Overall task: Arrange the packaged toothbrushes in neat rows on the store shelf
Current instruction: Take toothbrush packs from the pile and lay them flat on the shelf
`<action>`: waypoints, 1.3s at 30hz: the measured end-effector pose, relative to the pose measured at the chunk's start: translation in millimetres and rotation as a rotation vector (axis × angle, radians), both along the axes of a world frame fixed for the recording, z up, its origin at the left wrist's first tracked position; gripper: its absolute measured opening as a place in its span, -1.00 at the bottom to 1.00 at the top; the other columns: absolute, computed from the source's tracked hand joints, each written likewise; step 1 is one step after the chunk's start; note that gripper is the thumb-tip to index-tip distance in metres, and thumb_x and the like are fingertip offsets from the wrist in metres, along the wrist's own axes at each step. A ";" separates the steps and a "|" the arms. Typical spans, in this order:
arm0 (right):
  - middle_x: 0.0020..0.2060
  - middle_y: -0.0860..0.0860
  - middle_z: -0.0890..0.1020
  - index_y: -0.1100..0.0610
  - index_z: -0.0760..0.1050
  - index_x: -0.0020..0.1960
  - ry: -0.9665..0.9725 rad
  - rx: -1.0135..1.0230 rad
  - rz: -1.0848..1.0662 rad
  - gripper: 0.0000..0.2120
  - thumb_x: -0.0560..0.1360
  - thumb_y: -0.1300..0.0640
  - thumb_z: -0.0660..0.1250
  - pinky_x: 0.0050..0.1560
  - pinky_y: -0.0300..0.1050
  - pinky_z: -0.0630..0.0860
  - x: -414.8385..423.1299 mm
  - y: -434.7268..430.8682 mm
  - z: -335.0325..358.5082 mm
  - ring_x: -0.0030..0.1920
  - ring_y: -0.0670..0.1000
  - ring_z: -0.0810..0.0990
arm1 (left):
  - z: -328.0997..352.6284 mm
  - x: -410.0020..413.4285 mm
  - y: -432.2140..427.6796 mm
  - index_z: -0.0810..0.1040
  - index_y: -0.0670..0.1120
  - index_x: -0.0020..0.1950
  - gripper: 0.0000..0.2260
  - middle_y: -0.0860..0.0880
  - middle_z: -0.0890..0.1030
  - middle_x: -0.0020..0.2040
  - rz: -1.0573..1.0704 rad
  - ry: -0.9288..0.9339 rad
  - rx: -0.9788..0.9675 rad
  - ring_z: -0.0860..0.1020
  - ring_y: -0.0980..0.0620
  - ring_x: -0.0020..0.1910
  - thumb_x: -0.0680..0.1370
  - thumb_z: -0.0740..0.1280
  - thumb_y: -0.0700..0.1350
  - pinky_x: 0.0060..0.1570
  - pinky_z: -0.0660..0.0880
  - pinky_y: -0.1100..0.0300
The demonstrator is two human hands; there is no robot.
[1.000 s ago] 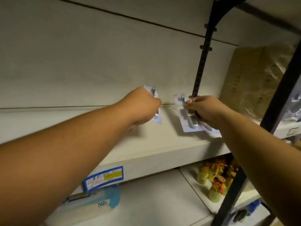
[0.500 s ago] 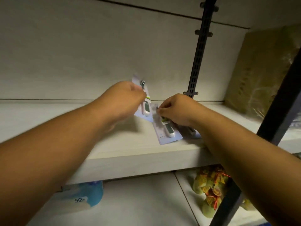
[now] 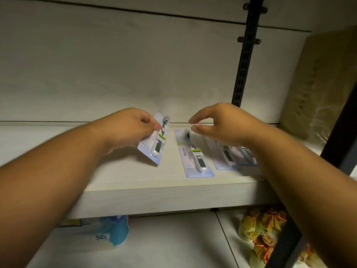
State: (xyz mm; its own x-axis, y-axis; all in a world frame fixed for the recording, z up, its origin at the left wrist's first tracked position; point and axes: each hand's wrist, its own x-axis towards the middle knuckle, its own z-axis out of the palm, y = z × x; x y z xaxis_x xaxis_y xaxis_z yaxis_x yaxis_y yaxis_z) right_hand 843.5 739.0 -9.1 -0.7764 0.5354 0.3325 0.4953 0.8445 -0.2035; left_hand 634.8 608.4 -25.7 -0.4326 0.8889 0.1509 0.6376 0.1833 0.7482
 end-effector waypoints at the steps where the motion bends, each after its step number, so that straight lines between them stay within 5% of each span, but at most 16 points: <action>1: 0.26 -0.24 0.61 -0.14 0.60 0.31 -0.037 -0.004 0.023 -0.66 0.57 -0.17 0.36 0.15 -0.24 0.40 -1.7 -0.9 -5.4 0.11 -0.22 0.51 | -0.2 -0.6 0.1 0.70 0.01 0.00 -0.77 0.03 0.71 -0.17 -0.002 0.018 -0.013 0.60 0.17 -0.35 0.58 0.27 -0.23 -0.36 0.47 0.34; 6: 0.38 -0.27 0.52 -0.21 0.54 0.37 -0.221 -0.132 0.076 -0.52 0.51 -0.33 0.32 0.30 -0.16 0.38 -0.4 1.0 -16.3 0.33 -0.12 0.51 | -1.7 -3.2 0.2 0.70 0.00 0.03 -0.82 0.00 0.73 -0.09 -0.005 0.051 -0.048 0.60 0.06 -0.20 0.58 0.32 -0.18 -0.20 0.49 0.25; 15: -0.01 -0.15 0.67 -0.14 0.61 0.25 -0.238 -0.126 -0.027 -0.62 0.61 -0.29 0.18 0.11 -0.04 0.57 -2.5 1.8 -20.0 -0.05 -0.04 0.63 | -4.0 -6.9 0.5 0.66 0.00 0.08 -0.82 0.01 0.72 -0.08 -0.005 0.062 -0.081 0.62 0.09 -0.19 0.58 0.31 -0.20 -0.22 0.45 0.25; 29: -0.07 -0.20 0.66 -0.20 0.61 0.18 -0.189 -0.181 -0.086 -0.73 0.62 -0.23 0.21 0.11 -0.02 0.59 3.8 8.0 -23.4 -0.11 -0.05 0.67 | -12.4 -10.7 -1.8 0.47 0.26 0.22 -0.77 0.15 0.62 -0.03 -0.032 0.363 -0.260 0.57 0.09 -0.02 0.57 0.32 0.12 0.01 0.44 0.12; 35: 0.18 -0.15 0.65 -0.14 0.58 0.31 -0.056 -0.181 -0.074 -0.68 0.66 -0.15 0.18 0.22 -0.04 0.51 3.9 3.4 -20.4 0.13 -0.03 0.61 | -9.5 -0.6 -5.7 0.46 0.26 0.34 -0.62 0.16 0.52 0.15 -0.097 0.480 -0.338 0.50 0.08 0.11 0.55 0.29 0.27 0.15 0.38 0.14; 39: 0.10 -0.15 0.68 -0.11 0.63 0.23 0.010 -0.176 -0.114 -0.72 0.65 -0.10 0.20 0.17 -0.05 0.54 4.5 6.1 -19.5 0.06 -0.05 0.62 | -9.6 2.7 -6.7 0.32 0.25 0.50 -0.44 0.10 0.28 0.46 -0.178 0.523 -0.383 0.23 0.00 0.48 0.52 0.31 0.30 0.45 0.18 0.11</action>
